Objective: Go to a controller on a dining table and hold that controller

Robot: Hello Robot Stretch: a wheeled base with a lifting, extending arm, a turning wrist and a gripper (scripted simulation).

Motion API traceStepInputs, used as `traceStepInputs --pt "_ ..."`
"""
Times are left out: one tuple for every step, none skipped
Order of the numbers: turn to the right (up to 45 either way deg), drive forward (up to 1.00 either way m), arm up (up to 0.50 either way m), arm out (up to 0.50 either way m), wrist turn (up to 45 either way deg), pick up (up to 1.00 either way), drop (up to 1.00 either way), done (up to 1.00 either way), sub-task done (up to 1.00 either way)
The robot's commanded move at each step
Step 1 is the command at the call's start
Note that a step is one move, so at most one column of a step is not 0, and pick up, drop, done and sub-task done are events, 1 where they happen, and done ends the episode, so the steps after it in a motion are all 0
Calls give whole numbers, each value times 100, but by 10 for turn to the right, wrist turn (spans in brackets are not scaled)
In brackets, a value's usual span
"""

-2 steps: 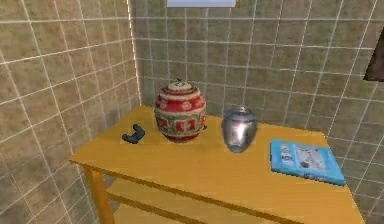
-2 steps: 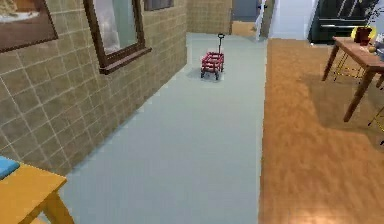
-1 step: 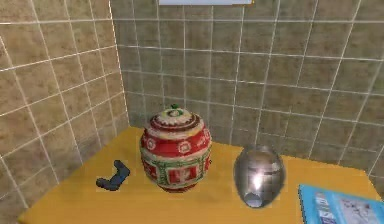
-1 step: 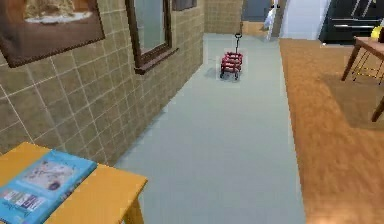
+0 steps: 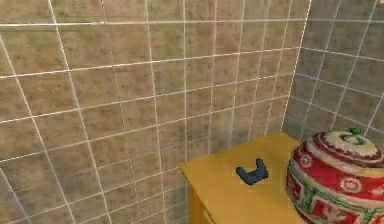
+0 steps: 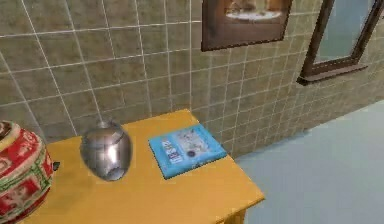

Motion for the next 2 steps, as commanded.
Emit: traceStepInputs --pt "-450 0 0 0 0 0 0 0 0" --pt "-240 0 0 0 0 0 0 0 0"
